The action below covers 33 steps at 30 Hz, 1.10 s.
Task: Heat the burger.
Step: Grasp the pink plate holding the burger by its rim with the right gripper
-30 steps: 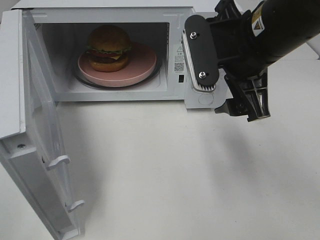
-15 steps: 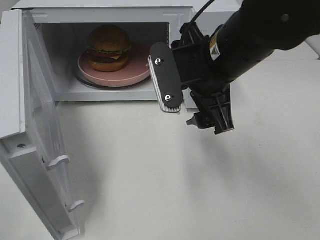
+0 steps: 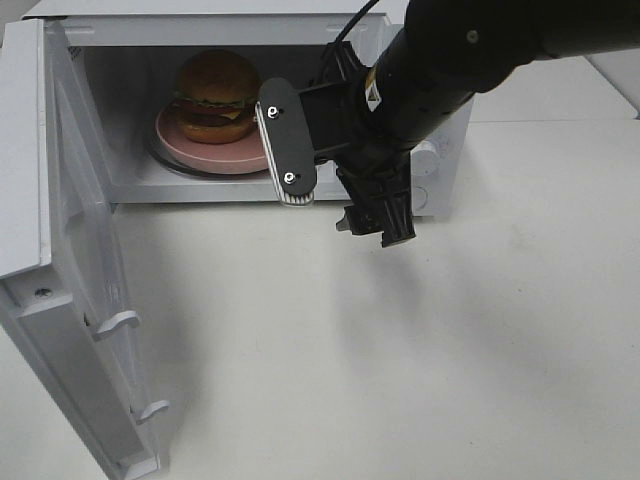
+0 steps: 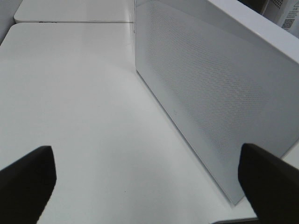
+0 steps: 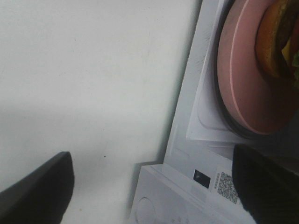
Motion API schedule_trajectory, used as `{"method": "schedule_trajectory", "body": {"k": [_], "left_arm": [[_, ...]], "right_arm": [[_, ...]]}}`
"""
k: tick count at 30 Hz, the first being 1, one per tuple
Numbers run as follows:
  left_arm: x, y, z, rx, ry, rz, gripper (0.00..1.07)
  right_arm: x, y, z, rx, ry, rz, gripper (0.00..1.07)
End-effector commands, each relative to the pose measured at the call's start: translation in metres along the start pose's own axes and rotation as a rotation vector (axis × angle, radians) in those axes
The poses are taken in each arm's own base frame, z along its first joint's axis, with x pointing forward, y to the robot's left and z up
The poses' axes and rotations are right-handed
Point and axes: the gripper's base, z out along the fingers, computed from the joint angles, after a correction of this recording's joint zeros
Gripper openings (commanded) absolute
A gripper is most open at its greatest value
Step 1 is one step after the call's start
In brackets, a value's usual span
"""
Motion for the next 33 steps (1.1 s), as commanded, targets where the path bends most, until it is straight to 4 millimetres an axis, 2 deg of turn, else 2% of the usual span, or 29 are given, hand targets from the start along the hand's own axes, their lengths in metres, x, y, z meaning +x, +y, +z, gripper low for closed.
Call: {"method": "schedule_trajectory", "body": {"k": [1, 16, 24, 33], "left_arm": [[0.001, -0.001, -0.002, 0.002, -0.028, -0.006, 0.98], [0.001, -0.001, -0.002, 0.002, -0.028, -0.006, 0.98], [0.001, -0.001, -0.002, 0.002, -0.028, -0.006, 0.98], [0.001, -0.001, -0.002, 0.002, -0.028, -0.006, 0.98]], "right_arm": [[-0.005, -0.008, 0.012, 0.002, -0.002, 0.022, 0.87], [-0.015, -0.030, 0.041, 0.019, -0.006, 0.034, 0.84], [-0.021, -0.041, 0.064, 0.021, -0.004, 0.040, 0.83], [-0.020, -0.050, 0.083, 0.023, 0.004, 0.079, 0.82]]}}
